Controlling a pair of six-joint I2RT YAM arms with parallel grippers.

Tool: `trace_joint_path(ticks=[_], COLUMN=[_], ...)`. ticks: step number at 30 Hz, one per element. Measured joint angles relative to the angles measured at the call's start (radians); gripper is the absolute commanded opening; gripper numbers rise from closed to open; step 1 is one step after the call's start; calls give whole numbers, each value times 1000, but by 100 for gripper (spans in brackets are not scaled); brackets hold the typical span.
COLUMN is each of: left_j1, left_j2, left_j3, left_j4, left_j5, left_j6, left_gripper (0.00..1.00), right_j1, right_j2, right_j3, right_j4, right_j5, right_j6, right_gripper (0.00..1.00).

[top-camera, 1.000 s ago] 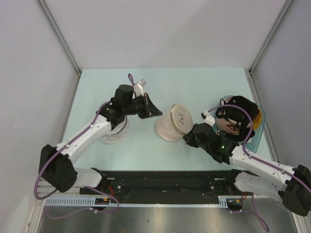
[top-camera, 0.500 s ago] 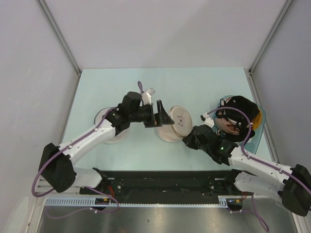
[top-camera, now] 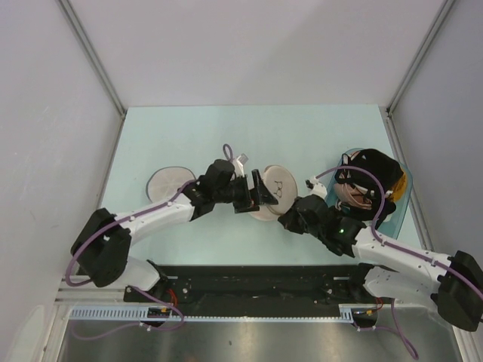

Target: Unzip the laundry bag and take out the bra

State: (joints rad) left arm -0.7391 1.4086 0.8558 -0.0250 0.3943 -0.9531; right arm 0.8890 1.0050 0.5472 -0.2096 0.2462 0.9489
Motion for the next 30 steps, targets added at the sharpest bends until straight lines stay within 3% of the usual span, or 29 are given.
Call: trace_joint_path(ticks=[2,4,5,6,7,14,21,27,29,30], left_j1=[-10,-16,-18,-18,-18,5,101,122,124,125], left_j2=[27,55,68,84,100,106,39,87,132,165], left_j3=[3,4,6,11,19,58,123,238,281,308], left_j4=[25,50,57,64,68,30,-86,-155,-156,-164], left_j5=[-11,-21,-22,-22,-21,-11,54,92,99,102], left_j6=[-8,-16,-19,-24,-29,-8,69,136,151,160], left_gripper=[82,57,41,7,0,0,1,0,7,30], right_j1=[0,0,0,-1,-2,-67,-195,-64,3,36], right_j2=[-10,-18,-20,-20,-20,-17,-106,-98,-84,-72], right_j3=[1,3,4,4,5,7,13,19,23,26], right_j4=[-2,-2,-2,-2,-2,-24,-46,-43,-35,-27], right_j5=[0,-1,-2,-6,-12,-55,-92,-57,-25,-8], right_j6=[0,0,0,-1,-3,-29,-69,-43,-24,-12], right_gripper=[0,0,0,0,0,0,0,0,0,0])
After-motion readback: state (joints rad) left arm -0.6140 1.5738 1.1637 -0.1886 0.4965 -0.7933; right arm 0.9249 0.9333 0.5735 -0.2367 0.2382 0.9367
